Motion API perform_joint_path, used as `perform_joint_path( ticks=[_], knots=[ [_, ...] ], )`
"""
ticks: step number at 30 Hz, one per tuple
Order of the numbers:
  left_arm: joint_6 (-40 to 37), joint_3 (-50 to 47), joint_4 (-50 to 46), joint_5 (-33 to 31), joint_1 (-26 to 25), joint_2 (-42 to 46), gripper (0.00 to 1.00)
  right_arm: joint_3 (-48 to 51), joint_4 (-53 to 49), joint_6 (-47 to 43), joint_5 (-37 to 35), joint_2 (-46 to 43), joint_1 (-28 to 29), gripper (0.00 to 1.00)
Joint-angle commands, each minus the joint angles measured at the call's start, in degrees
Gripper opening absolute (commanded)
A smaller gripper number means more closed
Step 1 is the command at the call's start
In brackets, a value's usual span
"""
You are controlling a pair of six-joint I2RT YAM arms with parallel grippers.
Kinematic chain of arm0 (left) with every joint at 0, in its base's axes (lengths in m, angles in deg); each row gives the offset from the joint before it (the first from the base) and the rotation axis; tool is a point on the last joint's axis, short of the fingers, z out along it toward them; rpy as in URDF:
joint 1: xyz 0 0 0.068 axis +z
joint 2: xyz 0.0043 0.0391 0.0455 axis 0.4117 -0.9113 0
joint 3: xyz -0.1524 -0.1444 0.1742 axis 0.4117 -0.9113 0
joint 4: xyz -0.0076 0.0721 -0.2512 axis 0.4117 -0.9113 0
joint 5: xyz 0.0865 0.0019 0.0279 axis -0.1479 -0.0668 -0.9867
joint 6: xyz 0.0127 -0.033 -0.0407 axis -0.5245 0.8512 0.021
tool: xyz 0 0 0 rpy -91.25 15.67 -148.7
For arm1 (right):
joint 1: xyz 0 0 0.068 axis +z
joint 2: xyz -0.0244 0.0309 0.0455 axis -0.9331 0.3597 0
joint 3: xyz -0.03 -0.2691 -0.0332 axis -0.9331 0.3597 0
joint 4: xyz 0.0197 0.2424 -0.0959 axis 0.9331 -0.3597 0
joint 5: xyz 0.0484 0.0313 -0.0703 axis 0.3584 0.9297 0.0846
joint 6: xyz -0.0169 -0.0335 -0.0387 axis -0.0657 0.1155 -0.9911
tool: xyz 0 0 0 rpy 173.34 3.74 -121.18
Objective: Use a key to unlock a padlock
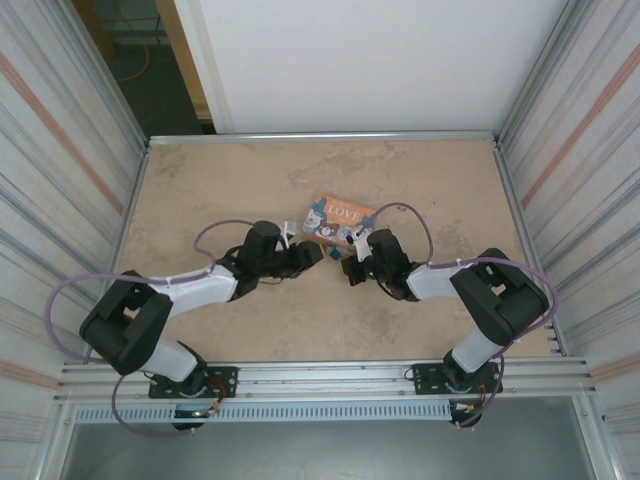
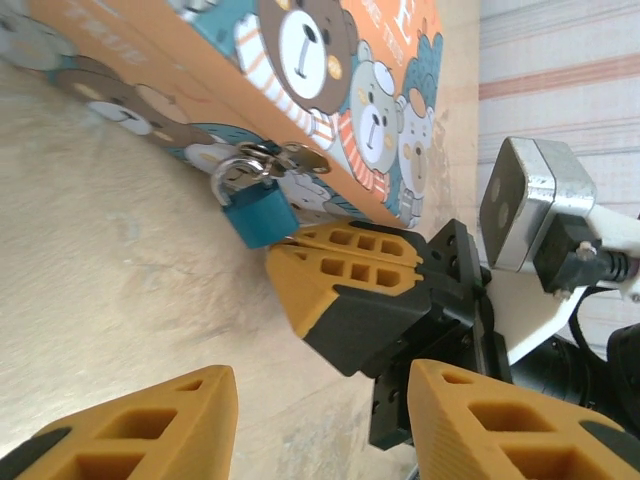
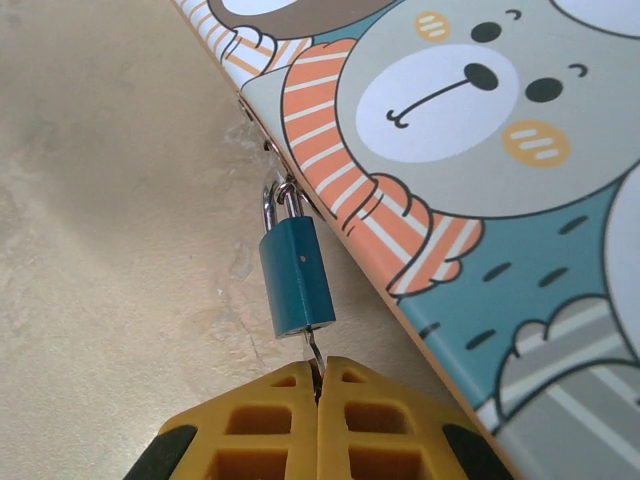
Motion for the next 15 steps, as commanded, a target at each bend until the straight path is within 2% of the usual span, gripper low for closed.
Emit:
perform_joint_path(
  ticks=[1, 8, 15],
  knots=[
    [-0.3, -3.0, 3.6, -4.0, 0.6, 4.1, 0.51, -2.7, -1.9, 3.7, 2.0, -1.0, -0.1, 0.00],
    [3.9, -10.5, 12.2, -7.7, 1.4, 8.6, 0.60, -3.5, -5.8, 10.4, 3.4, -2.3, -0.2, 0.00],
    [8.7, -14.6, 21.1, -6.6, 1.9, 6.5, 0.64, -2.9, -6.4, 19.7, 4.8, -3.4, 0.7, 0.00]
  ],
)
